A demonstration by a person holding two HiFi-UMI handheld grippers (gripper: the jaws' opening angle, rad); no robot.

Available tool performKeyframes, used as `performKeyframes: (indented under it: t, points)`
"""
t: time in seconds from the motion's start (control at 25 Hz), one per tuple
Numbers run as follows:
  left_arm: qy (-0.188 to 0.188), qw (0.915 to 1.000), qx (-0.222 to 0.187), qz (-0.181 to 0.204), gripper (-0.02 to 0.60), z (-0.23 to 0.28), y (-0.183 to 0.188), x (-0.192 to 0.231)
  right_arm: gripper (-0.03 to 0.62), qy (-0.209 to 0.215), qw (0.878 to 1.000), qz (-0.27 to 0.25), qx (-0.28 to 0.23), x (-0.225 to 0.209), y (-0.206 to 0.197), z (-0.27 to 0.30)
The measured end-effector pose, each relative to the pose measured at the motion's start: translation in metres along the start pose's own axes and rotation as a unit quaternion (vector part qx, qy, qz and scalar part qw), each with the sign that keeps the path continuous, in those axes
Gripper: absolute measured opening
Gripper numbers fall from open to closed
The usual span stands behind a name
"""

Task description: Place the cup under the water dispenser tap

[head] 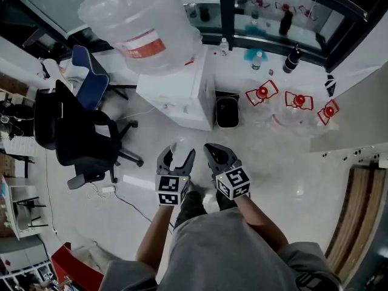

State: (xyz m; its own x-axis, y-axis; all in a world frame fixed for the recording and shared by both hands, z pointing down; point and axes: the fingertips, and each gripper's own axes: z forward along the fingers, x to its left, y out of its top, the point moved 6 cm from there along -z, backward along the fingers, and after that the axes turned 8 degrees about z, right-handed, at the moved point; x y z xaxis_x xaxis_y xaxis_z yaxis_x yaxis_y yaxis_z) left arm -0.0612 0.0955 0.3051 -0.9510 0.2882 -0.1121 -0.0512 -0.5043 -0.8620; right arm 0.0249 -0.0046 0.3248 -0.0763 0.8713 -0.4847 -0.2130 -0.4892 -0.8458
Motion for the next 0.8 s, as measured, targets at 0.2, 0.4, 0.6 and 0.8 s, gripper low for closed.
performKeyframes:
  t: [0.2, 0.4, 0.6, 0.8]
  points:
    - [-0.020, 0.9997, 0.001, 0.014, 0.258, 0.011, -0.011, 0.017, 0.012, -0.036, 0.999, 0.013, -0.012, -0.004, -0.009, 0.011]
    - [-0.061, 0.9976, -0.001, 0.031, 0.258, 0.018, -0.021, 0.041, 0.012, -0.091, 0.995, 0.028, -0.029, 0.004, -0.016, 0.027]
    - [-0.109, 0.9928, -0.002, 0.049, 0.258, 0.021, -0.034, 0.075, 0.011, -0.151, 0.987, 0.037, -0.046, 0.023, -0.023, 0.050]
    - [-0.161, 0.9847, -0.011, 0.065, 0.258, 0.029, -0.047, 0.100, 0.012, -0.206, 0.975, 0.055, -0.068, 0.042, -0.043, 0.069]
